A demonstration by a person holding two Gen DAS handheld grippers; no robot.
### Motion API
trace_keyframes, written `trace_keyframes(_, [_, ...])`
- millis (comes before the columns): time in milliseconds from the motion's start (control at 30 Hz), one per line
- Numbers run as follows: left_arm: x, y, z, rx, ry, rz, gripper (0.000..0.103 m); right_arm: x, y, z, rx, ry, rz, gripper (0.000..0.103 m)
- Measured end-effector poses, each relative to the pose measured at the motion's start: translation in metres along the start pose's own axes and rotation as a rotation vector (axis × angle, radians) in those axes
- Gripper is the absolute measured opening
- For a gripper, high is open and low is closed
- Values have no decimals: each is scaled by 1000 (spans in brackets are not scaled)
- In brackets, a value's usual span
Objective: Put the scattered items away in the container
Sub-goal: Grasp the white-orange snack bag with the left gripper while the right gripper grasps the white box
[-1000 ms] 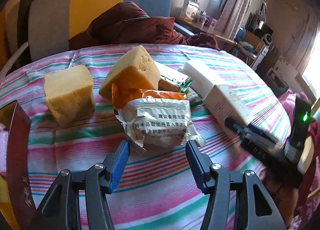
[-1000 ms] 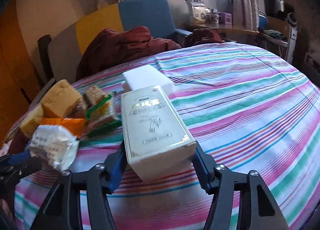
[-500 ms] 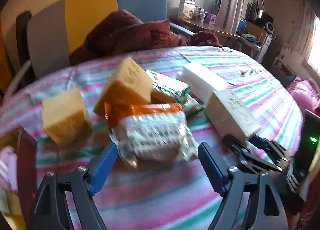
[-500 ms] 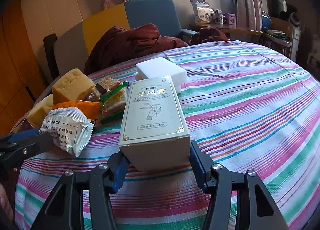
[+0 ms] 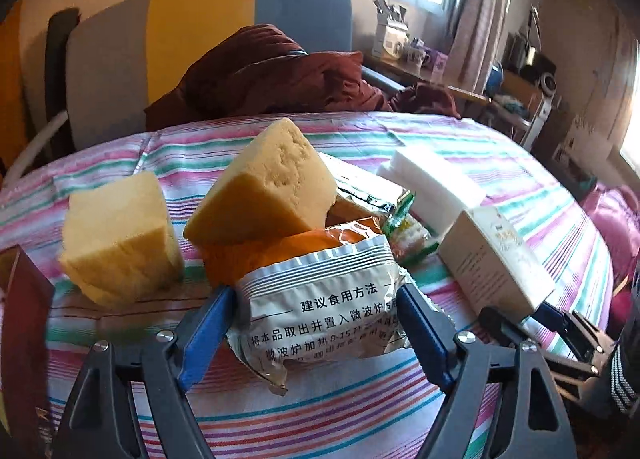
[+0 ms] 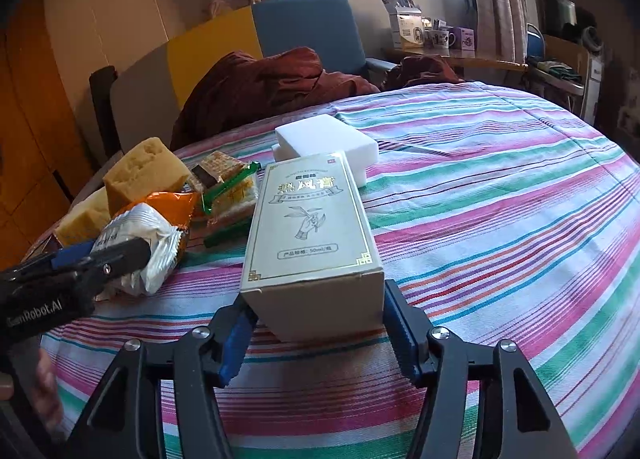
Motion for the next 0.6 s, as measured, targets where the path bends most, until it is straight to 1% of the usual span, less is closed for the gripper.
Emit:
trace_keyframes(33, [-1, 0, -2, 10, 6, 6, 85, 0, -1, 0, 0, 8, 0, 70])
trace_keyframes(67, [-2, 0, -3, 20, 10, 12, 86, 0, -2, 0, -3, 12, -1, 78])
trace_keyframes(100, [-2, 0, -3, 26, 12, 14, 86, 0, -3, 1, -9, 17, -2, 80])
trace_keyframes(267, [-3, 1, 0, 25, 2, 18, 87, -2, -11, 6, -32, 2, -2, 80])
trace_keyframes(333, [-3, 2, 3, 17, -8, 20, 87, -3, -15, 6, -36, 4, 0, 73])
trace_keyframes(367, [-3, 2, 3, 12, -13, 21, 87, -4, -17, 6, -35, 0, 1, 60])
trace_keyframes(400, [-4, 1, 4, 9, -15, 21, 87, -5, -17, 5, -33, 0, -2, 57])
trace_keyframes(500, [-6, 1, 2, 17, 5, 16, 87, -6, -16, 2, -18, 22, 2, 57])
trace_keyframes(600, [-5, 2, -3, 40, 38, 21, 84, -4, -14, 0, -18, 26, 10, 57])
Point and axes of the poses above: each gripper's, at about its wrist camera, not at the fingertips, and x roughly against the way its jaws point, z to its right, y to its underside, the point moved 2 cm from there along -x, roughly the way its jaws point, and after that the axes turned 2 degrees about -z, right-handed, at the moved point
